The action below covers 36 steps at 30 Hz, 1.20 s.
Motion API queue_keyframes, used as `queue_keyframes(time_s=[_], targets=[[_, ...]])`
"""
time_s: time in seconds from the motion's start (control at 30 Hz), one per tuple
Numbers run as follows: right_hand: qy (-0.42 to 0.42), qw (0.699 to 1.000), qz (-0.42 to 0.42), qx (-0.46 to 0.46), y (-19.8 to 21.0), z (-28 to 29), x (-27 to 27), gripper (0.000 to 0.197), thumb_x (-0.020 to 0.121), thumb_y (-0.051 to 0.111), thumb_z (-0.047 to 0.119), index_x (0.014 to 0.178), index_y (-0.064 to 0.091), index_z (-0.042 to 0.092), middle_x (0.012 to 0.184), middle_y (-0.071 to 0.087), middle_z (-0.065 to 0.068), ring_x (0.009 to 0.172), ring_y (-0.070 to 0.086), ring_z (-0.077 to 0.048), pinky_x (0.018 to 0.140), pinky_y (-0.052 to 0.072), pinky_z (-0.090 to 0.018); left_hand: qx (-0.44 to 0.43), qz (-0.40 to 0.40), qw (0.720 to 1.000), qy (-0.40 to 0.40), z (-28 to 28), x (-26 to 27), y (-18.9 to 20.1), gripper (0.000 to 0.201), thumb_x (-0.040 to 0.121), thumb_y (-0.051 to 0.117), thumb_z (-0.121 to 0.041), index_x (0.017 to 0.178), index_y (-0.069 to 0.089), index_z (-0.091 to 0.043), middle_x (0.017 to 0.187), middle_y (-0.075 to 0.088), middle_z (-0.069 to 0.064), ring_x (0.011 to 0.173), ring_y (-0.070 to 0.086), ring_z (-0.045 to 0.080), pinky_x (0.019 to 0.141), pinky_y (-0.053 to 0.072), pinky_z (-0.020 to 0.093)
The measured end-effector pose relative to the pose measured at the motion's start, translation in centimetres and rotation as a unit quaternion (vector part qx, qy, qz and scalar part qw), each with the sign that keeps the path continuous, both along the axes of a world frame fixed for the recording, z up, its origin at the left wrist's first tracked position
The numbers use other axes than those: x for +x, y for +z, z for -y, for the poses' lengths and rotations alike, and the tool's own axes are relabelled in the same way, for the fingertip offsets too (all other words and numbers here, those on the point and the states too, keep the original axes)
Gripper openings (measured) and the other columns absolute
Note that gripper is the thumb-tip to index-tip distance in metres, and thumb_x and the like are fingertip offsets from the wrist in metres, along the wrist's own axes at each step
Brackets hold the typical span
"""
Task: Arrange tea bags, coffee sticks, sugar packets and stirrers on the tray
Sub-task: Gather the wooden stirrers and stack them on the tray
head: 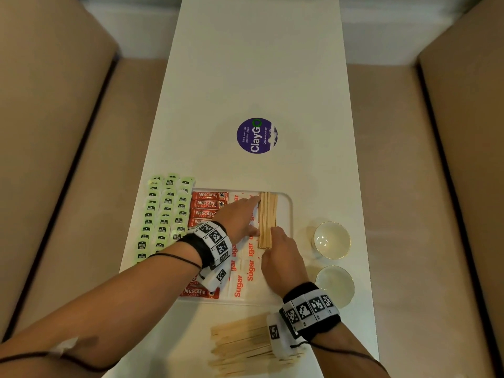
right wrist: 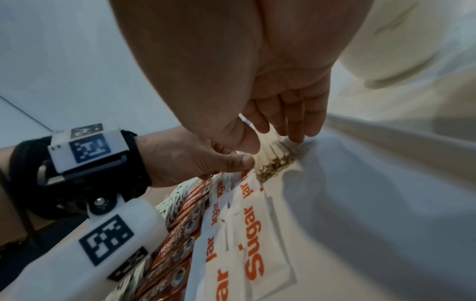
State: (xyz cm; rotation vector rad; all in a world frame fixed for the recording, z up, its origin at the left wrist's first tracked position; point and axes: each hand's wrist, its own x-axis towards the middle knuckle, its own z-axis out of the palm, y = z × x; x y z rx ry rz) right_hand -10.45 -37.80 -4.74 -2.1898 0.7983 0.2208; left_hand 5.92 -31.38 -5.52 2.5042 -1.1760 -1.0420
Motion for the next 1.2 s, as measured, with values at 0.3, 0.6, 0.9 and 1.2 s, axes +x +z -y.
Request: queue_keyframes(time_s=[0.3,0.6,0.9,1.2], targets=[[0.002,1.0,0.006,-0.007,-0.2,0.7,0.4,0.025,0.092,0.049,0.004,0.115,0.052,0.012,0.113,0.057,-0.004,0.096,0.055,-0.028,0.08,0.048,-0.037,0.001,0.011,1.0,-0.009,0.0,-0.1,0.2,0.093,0.083,0.08,-0.039,0.155,0.025,-0.02,0.134,0.058,0.007,0.116,0.061,0.025,0.093,0.053,0.043],[-0.005,0.999,0.036,0.014,-0.1,1.2,-0.4,0.032,0.098,0.049,0.011,0.129,0.049,0.016,0.123,0.057,-0.001,0.105,0.059,-0.025,0.087,0.053,-0.041,-0.018,0.042,0.999,-0.01,-1.7,-0.8,1.0,0.067,0.096,0.063,-0.039,0.152,0.031,-0.023,0.126,0.061,0.005,0.103,0.063,0.023,0.087,0.056,0.039],[0.121,0.992,0.039,0.014,2.3,0.5,-4.3,0.041,0.102,0.054,0.025,0.143,0.053,0.021,0.153,0.044,0.008,0.127,0.055,-0.014,0.105,0.049,-0.038,-0.027,0.004,0.999,-0.037,-7.5,-4.8,2.7,0.047,0.097,0.059,-0.043,0.139,0.05,-0.024,0.111,0.055,-0.008,0.092,0.055,0.011,0.083,0.049,0.03],[0.278,0.96,-0.021,-0.012,2.9,-2.3,-9.3,0.041,0.1,0.056,0.032,0.14,0.055,0.025,0.145,0.054,0.008,0.129,0.05,-0.015,0.105,0.043,-0.032,-0.011,-0.042,0.998,-0.054,-13.5,-10.6,2.7,0.04,0.095,0.06,-0.047,0.13,0.058,-0.026,0.106,0.062,-0.01,0.089,0.055,0.009,0.08,0.048,0.029]])
